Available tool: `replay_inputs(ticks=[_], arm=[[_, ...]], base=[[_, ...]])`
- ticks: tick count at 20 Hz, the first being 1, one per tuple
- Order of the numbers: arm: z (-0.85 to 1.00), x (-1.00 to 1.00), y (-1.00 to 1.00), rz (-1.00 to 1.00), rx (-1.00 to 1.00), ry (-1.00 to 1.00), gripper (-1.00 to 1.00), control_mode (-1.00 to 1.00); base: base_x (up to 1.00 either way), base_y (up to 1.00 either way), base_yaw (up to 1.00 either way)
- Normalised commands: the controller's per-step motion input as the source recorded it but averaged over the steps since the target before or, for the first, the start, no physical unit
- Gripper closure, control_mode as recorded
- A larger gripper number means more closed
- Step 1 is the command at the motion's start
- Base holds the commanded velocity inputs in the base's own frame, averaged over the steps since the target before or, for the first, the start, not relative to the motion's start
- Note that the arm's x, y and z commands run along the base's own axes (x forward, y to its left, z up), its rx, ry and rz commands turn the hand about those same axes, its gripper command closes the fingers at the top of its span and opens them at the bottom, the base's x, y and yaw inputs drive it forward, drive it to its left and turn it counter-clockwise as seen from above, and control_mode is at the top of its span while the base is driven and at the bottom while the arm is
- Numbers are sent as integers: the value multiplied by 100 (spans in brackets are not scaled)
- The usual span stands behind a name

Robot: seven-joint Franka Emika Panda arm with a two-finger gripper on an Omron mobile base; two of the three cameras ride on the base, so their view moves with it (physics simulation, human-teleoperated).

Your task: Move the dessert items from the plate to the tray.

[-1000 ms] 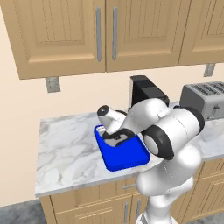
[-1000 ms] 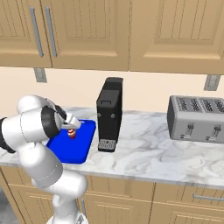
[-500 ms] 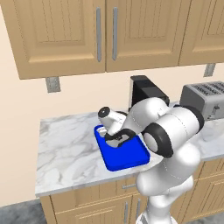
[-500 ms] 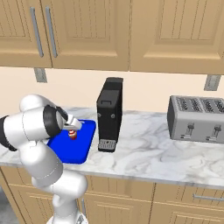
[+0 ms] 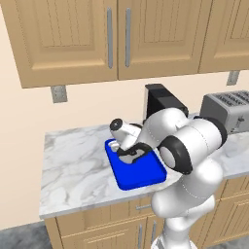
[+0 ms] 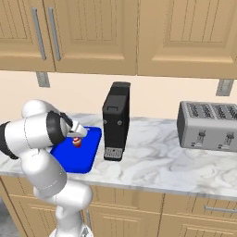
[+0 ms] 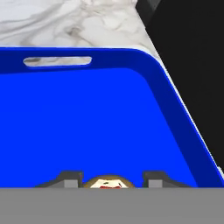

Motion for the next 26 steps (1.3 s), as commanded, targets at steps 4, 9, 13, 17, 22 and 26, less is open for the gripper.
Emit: replay_inputs(ticks=[4,9,13,17,22,26], arm=[[1,0,0,0,0,0,-100,-100],[11,-1,-2,0,0,0,-100,-100],[37,-11,0,0,0,-6,-100,-100],[27,-38,3,0,0,-15,-100,-100],[69,-75,3,0,0,-7,-100,-100],[100,-100,1,0,0,-8,-100,-100]], base=[[0,0,0],[0,0,0],[0,0,0],[0,0,0],[0,0,0],[0,0,0]])
